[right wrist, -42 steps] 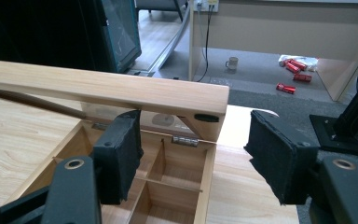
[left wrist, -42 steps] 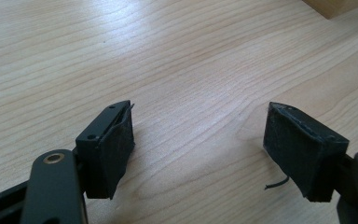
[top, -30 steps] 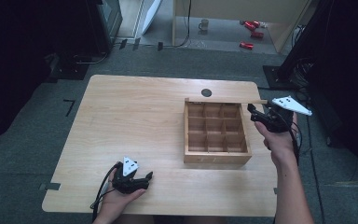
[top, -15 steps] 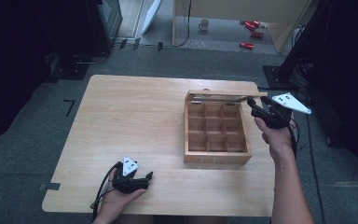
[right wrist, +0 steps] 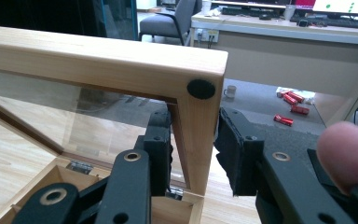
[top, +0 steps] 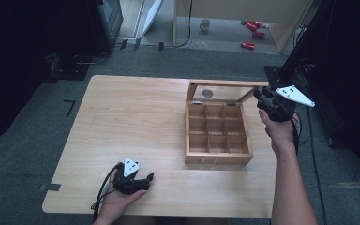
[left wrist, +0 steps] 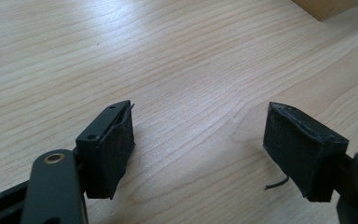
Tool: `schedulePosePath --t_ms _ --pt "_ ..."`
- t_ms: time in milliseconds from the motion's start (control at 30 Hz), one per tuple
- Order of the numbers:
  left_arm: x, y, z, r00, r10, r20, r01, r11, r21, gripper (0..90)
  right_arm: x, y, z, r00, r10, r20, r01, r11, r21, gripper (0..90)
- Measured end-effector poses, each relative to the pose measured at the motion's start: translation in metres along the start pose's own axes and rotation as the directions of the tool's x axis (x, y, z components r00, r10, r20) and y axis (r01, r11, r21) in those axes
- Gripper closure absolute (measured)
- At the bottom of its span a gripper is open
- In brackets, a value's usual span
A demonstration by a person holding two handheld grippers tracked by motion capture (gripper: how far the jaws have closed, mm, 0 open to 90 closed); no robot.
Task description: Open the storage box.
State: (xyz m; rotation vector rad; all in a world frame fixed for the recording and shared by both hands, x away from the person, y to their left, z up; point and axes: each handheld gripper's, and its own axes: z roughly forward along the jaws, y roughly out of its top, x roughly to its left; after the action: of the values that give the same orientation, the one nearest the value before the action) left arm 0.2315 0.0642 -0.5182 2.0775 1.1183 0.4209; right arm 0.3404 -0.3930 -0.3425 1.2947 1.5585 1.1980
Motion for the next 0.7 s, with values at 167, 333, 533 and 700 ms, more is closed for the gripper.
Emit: schedulePosePath --t_ms 167,333,533,700 --pt "0.0 0.0 0.0 1.0 0.004 -0.002 -0.004 1.0 0.0 25.2 0.0 0.009 0.008 0.9998 0.008 0.018 -0.008 1.0 0.016 67.3" --pt "0.0 0.0 0.0 1.0 0.002 -0.002 -0.002 1.0 0.001 25.4 -0.001 0.018 0.019 0.9992 0.022 0.032 -0.023 0.999 0.029 67.5" --pt "0.0 0.0 0.0 1.0 0.004 -0.006 -0.004 1.0 0.002 25.8 -0.004 0.028 0.032 0.9985 0.038 0.038 -0.04 0.998 0.043 67.7" --pt "0.0 0.0 0.0 1.0 0.004 -0.006 -0.004 1.0 0.001 25.8 -0.006 0.035 0.043 0.9982 0.038 0.047 -0.041 0.997 0.06 67.7"
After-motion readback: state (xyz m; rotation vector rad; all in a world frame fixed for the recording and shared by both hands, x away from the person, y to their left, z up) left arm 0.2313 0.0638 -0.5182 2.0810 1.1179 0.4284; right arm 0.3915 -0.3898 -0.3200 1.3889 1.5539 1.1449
